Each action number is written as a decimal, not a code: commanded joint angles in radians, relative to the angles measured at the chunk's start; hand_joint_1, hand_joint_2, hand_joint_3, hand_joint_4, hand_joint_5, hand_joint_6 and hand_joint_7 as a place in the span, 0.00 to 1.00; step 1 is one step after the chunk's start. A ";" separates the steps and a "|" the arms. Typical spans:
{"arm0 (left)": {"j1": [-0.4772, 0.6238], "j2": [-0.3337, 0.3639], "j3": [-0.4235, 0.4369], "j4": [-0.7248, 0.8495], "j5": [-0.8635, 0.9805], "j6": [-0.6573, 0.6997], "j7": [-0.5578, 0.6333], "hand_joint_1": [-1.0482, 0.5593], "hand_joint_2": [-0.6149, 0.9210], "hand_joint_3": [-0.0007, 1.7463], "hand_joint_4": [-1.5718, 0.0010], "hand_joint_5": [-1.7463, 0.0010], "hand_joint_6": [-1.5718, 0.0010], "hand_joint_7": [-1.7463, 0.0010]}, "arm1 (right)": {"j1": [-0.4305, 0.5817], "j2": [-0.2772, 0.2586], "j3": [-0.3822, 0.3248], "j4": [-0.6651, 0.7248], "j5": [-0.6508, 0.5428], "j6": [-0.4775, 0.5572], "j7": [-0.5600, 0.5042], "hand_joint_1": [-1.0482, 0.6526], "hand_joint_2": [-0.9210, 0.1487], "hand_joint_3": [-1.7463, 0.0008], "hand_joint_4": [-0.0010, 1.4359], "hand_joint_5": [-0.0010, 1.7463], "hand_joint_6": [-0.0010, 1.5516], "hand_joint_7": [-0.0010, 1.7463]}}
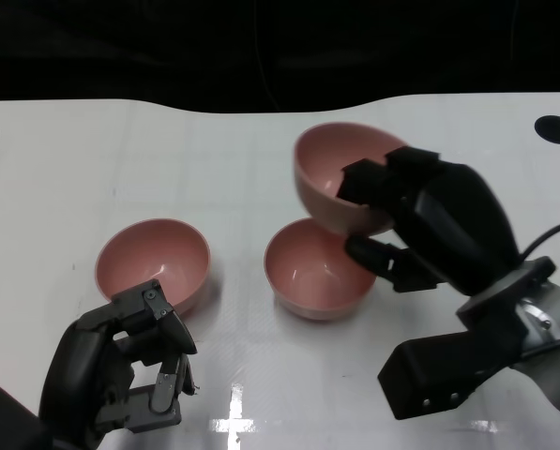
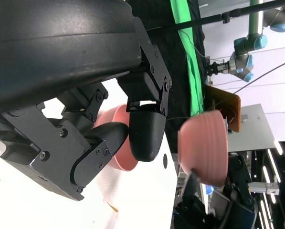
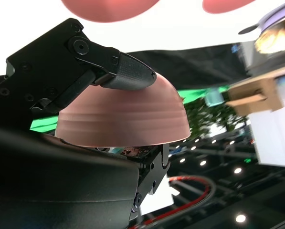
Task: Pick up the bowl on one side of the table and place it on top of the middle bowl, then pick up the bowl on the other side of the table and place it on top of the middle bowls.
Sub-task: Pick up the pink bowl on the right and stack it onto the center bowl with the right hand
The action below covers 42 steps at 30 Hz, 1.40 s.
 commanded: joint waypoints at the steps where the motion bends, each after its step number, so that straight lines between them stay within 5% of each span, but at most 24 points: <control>1: 0.010 0.006 0.000 -0.014 0.004 0.001 0.010 0.58 0.65 0.81 0.43 0.03 0.46 0.14 | -0.035 0.010 0.022 0.050 -0.010 -0.031 -0.004 0.54 0.64 0.24 0.68 1.00 0.50 1.00; 9: 0.013 -0.001 -0.004 -0.020 -0.003 0.000 0.005 0.59 0.65 0.81 0.43 0.04 0.47 0.13 | -0.080 0.038 0.082 0.193 -0.077 -0.029 -0.051 0.52 0.50 0.41 0.68 1.00 0.49 0.99; 21: 0.023 -0.004 -0.014 -0.036 0.002 0.010 0.014 0.58 0.64 0.82 0.43 0.03 0.47 0.13 | -0.094 0.047 0.132 0.319 -0.086 -0.057 -0.062 0.55 0.53 0.35 0.67 1.00 0.50 0.94; 23: 0.023 -0.005 -0.016 -0.037 0.002 0.013 0.016 0.58 0.64 0.83 0.43 0.03 0.47 0.13 | -0.096 0.047 0.140 0.331 -0.075 -0.062 -0.030 0.54 0.47 0.40 0.65 0.94 0.59 0.67; 25: 0.023 -0.007 -0.018 -0.040 0.010 0.014 0.022 0.58 0.63 0.83 0.43 0.03 0.47 0.13 | -0.093 0.046 0.143 0.337 -0.053 -0.065 0.018 0.51 0.38 0.48 0.67 0.68 0.65 0.41; 28: 0.023 -0.009 -0.021 -0.040 0.014 0.010 0.026 0.59 0.63 0.84 0.43 0.03 0.47 0.12 | -0.094 0.041 0.147 0.341 -0.035 -0.063 0.080 0.46 0.18 0.68 0.59 0.60 0.63 0.13; 29: 0.022 -0.008 -0.023 -0.038 0.017 0.008 0.028 0.59 0.63 0.84 0.43 0.03 0.47 0.12 | -0.095 0.037 0.151 0.338 -0.039 -0.050 0.110 0.41 0.11 0.74 0.50 0.49 0.56 0.07; 30: 0.022 -0.008 -0.024 -0.038 0.019 0.006 0.029 0.59 0.63 0.84 0.43 0.02 0.47 0.12 | -0.095 0.034 0.155 0.335 -0.044 -0.037 0.134 0.32 0.04 0.78 0.36 0.34 0.42 0.03; 33: 0.019 -0.007 -0.026 -0.035 0.021 0.006 0.028 0.58 0.62 0.85 0.44 0.02 0.48 0.11 | -0.086 0.026 0.153 0.302 -0.045 0.010 0.209 0.19 0.01 0.76 0.17 0.20 0.24 0.00; 42: 0.013 -0.004 -0.023 -0.025 0.024 0.000 0.028 0.58 0.63 0.83 0.44 0.01 0.48 0.11 | -0.027 0.004 0.119 0.120 -0.028 0.120 0.297 0.10 0.00 0.73 0.01 0.17 0.12 0.00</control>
